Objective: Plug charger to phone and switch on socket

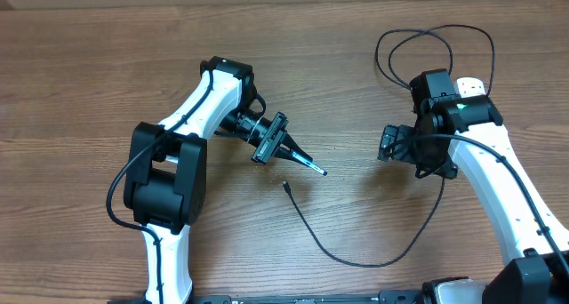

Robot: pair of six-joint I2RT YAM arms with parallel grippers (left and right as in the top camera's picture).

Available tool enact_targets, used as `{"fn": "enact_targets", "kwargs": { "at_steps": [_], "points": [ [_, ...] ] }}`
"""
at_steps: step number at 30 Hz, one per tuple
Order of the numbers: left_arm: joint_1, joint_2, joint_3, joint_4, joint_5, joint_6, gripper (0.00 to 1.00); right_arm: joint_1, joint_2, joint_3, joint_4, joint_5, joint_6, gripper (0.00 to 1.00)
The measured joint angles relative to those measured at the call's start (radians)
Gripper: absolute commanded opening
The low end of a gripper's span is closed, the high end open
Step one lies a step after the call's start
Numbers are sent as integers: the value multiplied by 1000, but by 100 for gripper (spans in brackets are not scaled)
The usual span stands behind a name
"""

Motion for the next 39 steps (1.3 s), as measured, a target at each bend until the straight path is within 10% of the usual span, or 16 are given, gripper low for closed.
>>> {"fn": "enact_targets", "kwargs": {
  "at_steps": [18, 39],
  "points": [
    [0, 0, 0, 27, 0, -1, 4, 0, 0, 0, 0, 0, 0, 100],
    [-3, 0, 0, 707, -372, 87, 4, 0, 0, 0, 0, 0, 0, 100]
  ]
}}
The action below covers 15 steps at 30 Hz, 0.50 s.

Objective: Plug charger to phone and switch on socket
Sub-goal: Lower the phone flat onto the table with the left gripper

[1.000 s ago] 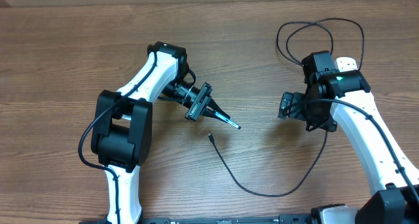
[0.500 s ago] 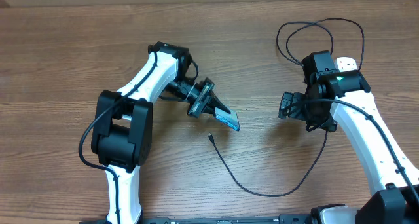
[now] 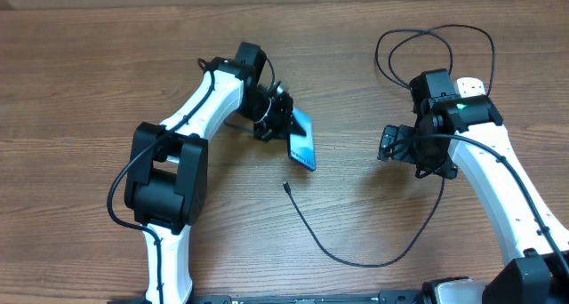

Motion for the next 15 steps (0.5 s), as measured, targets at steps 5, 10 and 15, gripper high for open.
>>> {"fn": "enact_targets", "kwargs": {
  "at_steps": [5, 10, 15],
  "points": [
    [34, 0, 0, 57, 220, 133, 4, 0, 0, 0, 0, 0, 0, 100],
    [104, 0, 0, -142, 315, 298, 4, 0, 0, 0, 0, 0, 0, 100],
    [225, -1, 1, -541, 444, 690, 4, 0, 0, -1, 1, 0, 0, 100]
  ]
}}
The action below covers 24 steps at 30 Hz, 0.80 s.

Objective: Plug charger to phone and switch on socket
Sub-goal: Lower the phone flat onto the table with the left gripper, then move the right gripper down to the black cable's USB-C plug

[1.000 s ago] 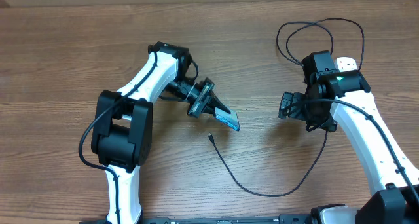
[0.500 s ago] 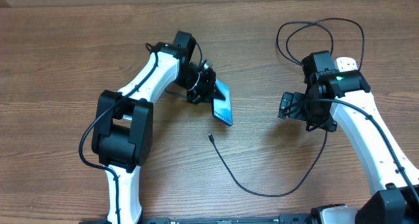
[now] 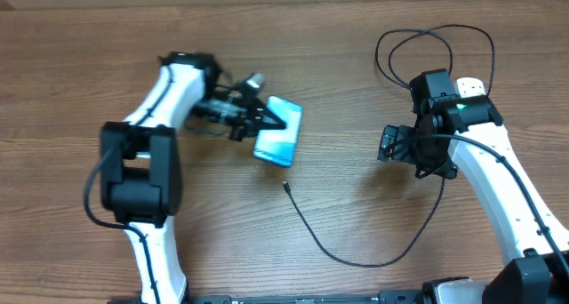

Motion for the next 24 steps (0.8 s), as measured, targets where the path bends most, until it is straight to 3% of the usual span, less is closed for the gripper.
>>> {"fn": "enact_targets", "kwargs": {
  "at_steps": [2, 5, 12, 14, 15, 18, 24],
  "points": [
    [55, -1, 1, -157, 41, 165, 4, 0, 0, -1, 1, 0, 0, 100],
    [135, -11, -1, -213, 73, 328, 4, 0, 0, -1, 4, -1, 0, 100],
    [161, -14, -57, -216, 82, 460, 4, 0, 0, -5, 158, -100, 0, 100],
    [147, -14, -82, -210, 90, 486, 4, 0, 0, -6, 204, -151, -1, 79],
    [142, -14, -90, -205, 94, 495, 4, 0, 0, -6, 218, -170, 3, 75],
    [127, -14, -102, -180, 127, 521, 4, 17, 0, -6, 231, -241, -37, 66],
    [119, -15, -108, -98, 174, 520, 4, 181, 0, -30, 233, -306, -160, 60]
  ]
}}
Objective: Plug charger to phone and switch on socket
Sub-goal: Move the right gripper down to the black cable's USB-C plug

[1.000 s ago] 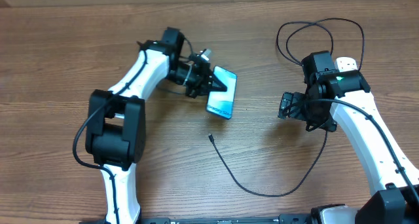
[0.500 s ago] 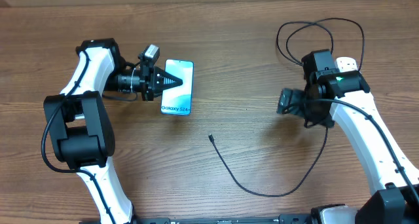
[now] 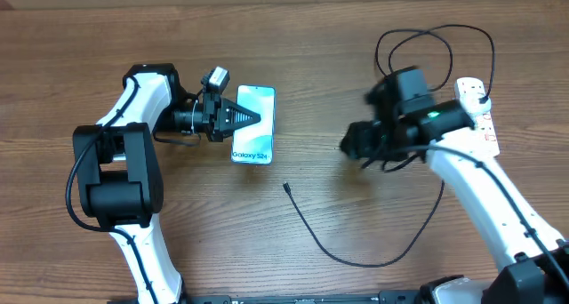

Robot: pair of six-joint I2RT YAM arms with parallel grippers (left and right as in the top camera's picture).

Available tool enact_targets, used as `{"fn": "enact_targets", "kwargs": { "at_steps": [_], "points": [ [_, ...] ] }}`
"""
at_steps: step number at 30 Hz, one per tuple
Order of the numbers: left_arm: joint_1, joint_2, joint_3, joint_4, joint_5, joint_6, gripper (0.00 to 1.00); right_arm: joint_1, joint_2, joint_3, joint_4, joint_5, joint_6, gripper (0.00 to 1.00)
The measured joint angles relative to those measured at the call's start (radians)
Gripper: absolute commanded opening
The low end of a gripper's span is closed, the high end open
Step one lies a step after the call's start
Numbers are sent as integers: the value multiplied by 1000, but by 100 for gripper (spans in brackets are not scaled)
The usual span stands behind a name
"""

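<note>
A light blue phone (image 3: pixel 263 104) with "Galaxy S24" on its screen lies face up left of the table's middle. My left gripper (image 3: pixel 252 118) reaches in from the left and is shut on the phone's left edge. The black charger cable's plug end (image 3: pixel 286 187) lies loose on the table just below the phone. The cable (image 3: pixel 356 263) curves right and up to the white socket strip (image 3: pixel 476 103) at the far right. My right gripper (image 3: pixel 354 145) is blurred, left of the socket. Its jaws cannot be made out.
Extra cable forms loops (image 3: pixel 436 39) at the back right behind the right arm. The wooden table (image 3: pixel 107 37) carries nothing else. A cardboard-coloured edge runs along the back of the table.
The left gripper has drawn back to the left with the phone, which now shows its screen squarely. The right arm, still before, has swung left away from the socket strip.
First the left gripper held the phone edge-on near the table's middle, above the plug end. Then the phone was turned partly face up, then further left and flatter. Now it faces up at the left, and the right arm has shifted left.
</note>
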Motion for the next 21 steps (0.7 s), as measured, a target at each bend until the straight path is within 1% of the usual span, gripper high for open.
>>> {"fn": "enact_targets", "kwargs": {
  "at_steps": [2, 6, 7, 8, 9, 11, 14, 16, 17, 18, 21],
  "points": [
    [0, 0, -2, 76, 12, -43, 4, 63, 0, -21, 13, -11, -24, 60],
    [0, 0, -6, 294, 20, -212, 4, 171, 0, -80, 84, -20, -50, 61],
    [0, 0, -6, 387, 14, -295, 4, 206, 0, -105, 116, -24, -54, 62],
    [0, 0, -6, 431, 5, -336, 4, 219, 0, -115, 128, -24, -56, 62],
    [0, 0, -7, 494, -18, -409, 4, 241, 0, -136, 160, -26, -59, 62],
    [0, -1, -7, 616, -98, -582, 4, 275, 1, -167, 209, -25, -61, 62],
    [0, -1, -7, 686, -215, -786, 4, 307, 18, -185, 245, -18, -53, 61],
    [0, -1, -7, 724, -259, -884, 4, 318, 51, -185, 256, -5, -48, 61],
    [0, -1, -7, 730, -265, -898, 4, 322, 69, -185, 256, 0, -48, 59],
    [0, -1, -7, 748, -277, -937, 4, 324, 90, -185, 255, 5, -48, 58],
    [0, -1, -7, 767, -293, -991, 4, 343, 169, -185, 255, 26, -49, 58]
  ]
}}
